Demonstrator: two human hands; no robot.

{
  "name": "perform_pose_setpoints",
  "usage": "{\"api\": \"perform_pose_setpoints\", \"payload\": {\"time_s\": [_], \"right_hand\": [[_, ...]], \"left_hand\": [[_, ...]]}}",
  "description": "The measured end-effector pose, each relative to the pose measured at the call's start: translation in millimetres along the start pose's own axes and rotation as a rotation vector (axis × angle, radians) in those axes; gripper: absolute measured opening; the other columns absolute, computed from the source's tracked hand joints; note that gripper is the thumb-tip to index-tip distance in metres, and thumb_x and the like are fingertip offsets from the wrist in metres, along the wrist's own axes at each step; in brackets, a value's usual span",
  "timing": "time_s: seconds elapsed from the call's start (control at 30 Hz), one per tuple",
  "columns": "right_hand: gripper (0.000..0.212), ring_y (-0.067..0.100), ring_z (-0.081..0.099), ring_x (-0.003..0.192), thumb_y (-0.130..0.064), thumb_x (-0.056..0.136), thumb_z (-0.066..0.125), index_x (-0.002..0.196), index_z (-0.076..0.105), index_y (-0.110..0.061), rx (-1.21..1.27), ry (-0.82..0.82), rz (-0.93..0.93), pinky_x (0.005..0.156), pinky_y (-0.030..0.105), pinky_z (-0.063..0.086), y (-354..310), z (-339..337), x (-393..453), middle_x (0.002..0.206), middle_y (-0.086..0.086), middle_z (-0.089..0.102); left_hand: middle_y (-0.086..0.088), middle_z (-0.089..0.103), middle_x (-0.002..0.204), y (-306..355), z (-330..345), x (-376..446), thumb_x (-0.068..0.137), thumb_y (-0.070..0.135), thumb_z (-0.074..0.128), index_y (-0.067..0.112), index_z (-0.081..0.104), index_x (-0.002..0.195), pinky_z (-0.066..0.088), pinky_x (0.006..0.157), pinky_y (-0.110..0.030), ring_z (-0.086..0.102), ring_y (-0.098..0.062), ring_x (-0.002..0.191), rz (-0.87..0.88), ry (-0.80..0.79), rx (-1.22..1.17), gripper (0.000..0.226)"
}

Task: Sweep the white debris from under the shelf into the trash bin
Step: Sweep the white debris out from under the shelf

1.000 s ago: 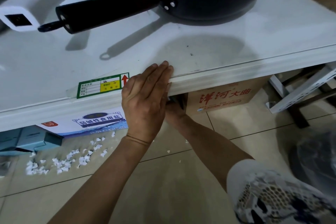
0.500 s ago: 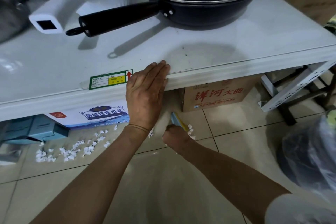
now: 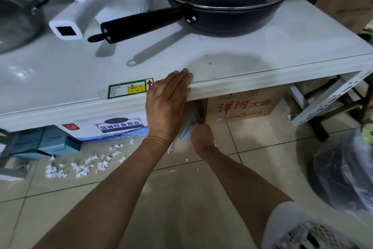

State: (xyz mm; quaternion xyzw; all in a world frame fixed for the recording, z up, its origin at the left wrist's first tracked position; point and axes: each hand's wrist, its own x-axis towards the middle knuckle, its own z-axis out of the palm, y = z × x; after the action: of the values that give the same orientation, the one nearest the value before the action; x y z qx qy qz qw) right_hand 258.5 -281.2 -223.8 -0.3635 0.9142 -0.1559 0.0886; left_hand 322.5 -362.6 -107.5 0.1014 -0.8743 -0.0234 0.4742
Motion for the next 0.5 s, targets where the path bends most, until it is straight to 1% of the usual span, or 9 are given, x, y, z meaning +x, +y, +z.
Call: {"api": "perform_pose_setpoints", "payload": {"time_s": [0.03,0.07,0.1,0.23,0.33,0.5], "right_hand": [[0.017,0.025,0.069,0.093,-0.002,0.089,0.056,0.103,0.066,0.001,0.008,0.000,0.041,0.083,0.030,0.054,6.8,6.2,-1.2,0.102,0.018,0.070],[0.022,0.026,0.067,0.099,-0.004,0.094,0.048,0.109,0.064,-0.001,0.022,-0.015,0.082,0.087,0.032,0.052,13.4,11.5,-4.4,0.108,0.017,0.069],[0.024,0.026,0.066,0.100,-0.005,0.095,0.045,0.110,0.064,-0.002,0.032,-0.024,0.126,0.088,0.032,0.052,18.4,15.5,-8.6,0.109,0.016,0.069],[0.026,0.024,0.066,0.098,-0.005,0.095,0.045,0.113,0.063,-0.002,0.044,-0.031,0.245,0.084,0.031,0.054,36.5,21.2,-33.1,0.108,0.014,0.069],[0.022,0.022,0.068,0.095,-0.003,0.092,0.050,0.109,0.064,-0.004,0.039,-0.063,0.302,0.082,0.029,0.056,46.5,24.3,-56.9,0.105,0.012,0.071],[0.023,0.023,0.068,0.097,-0.003,0.093,0.049,0.110,0.064,-0.005,0.015,-0.103,0.317,0.083,0.031,0.057,48.2,24.6,-88.2,0.106,0.012,0.071]], "left_hand": [[0.001,0.066,0.126,-0.9,0.6,-0.3,0.098,0.015,0.055,0.013,0.067,0.121,0.043,0.098,-0.031,0.060,-0.016,0.119,0.004,-0.002,0.003,0.026],[0.001,0.066,0.126,-1.1,0.5,-0.5,0.098,0.016,0.055,0.014,0.067,0.121,0.043,0.098,-0.031,0.060,-0.016,0.119,0.007,-0.001,0.006,0.026],[0.001,0.066,0.127,-1.6,0.9,-0.6,0.098,0.016,0.055,0.014,0.067,0.121,0.043,0.098,-0.031,0.060,-0.016,0.120,0.014,0.000,0.006,0.026],[0.000,0.066,0.126,-3.1,1.7,-0.3,0.098,0.016,0.054,0.012,0.067,0.120,0.043,0.097,-0.029,0.061,-0.017,0.119,0.018,0.015,-0.013,0.026],[-0.001,0.067,0.125,-3.1,1.8,0.0,0.098,0.015,0.054,0.011,0.068,0.120,0.044,0.096,-0.030,0.061,-0.018,0.118,0.031,0.020,-0.010,0.026],[-0.001,0.066,0.126,-3.4,1.4,0.0,0.098,0.015,0.054,0.012,0.067,0.120,0.045,0.096,-0.032,0.061,-0.018,0.118,0.035,0.005,0.012,0.026]]}}
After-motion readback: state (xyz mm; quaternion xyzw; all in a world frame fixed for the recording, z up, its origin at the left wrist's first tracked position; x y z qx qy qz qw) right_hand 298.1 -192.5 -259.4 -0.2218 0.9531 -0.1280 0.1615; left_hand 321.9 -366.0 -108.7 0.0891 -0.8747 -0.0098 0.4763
